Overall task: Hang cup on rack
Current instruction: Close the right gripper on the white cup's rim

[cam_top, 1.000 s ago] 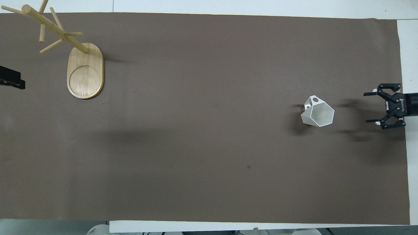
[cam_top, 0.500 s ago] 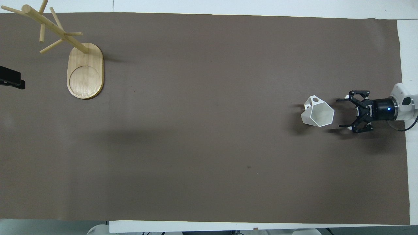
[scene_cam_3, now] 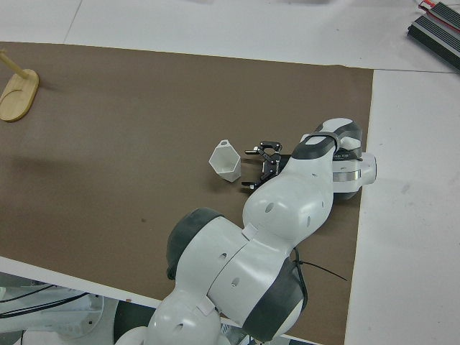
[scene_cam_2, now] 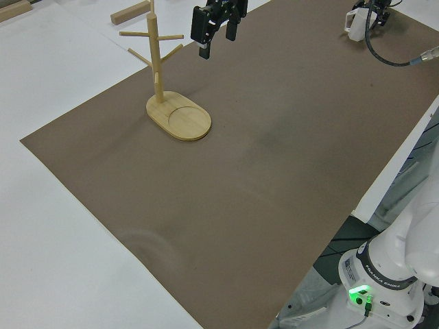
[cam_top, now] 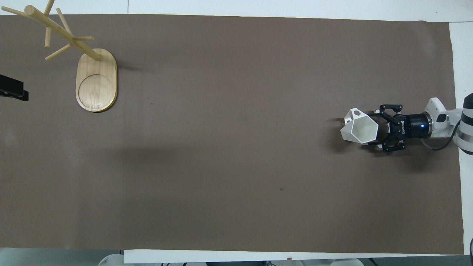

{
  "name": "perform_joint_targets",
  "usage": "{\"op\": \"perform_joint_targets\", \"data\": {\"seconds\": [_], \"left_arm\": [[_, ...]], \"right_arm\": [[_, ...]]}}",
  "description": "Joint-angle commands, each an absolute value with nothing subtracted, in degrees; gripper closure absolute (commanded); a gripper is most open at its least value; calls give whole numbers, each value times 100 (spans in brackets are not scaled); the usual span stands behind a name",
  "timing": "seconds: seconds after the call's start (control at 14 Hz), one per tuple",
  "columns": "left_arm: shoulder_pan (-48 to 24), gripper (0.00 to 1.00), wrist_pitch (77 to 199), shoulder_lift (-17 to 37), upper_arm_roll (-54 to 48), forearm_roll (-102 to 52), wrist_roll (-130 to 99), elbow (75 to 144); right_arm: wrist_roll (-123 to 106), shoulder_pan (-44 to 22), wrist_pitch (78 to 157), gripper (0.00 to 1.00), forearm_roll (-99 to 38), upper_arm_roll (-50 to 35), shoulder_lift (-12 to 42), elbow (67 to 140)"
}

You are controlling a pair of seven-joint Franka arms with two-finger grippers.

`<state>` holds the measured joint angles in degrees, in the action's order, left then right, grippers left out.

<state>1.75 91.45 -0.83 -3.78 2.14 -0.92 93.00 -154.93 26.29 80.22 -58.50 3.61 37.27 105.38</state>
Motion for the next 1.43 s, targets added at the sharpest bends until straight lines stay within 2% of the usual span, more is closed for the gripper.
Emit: {"op": "perform_joint_targets", "data": {"seconds": [0.0,1.36], "left_arm": [[176,0,9299,-255,-352,176,-26,9527],[176,0,9149,-264,-352,176,-35,9527]], "right_arm": [[-15627,2531,8183,0,-6003,360,3524,10784],[-15987,2153,8218,0,-6328,360,3454,11127]]}}
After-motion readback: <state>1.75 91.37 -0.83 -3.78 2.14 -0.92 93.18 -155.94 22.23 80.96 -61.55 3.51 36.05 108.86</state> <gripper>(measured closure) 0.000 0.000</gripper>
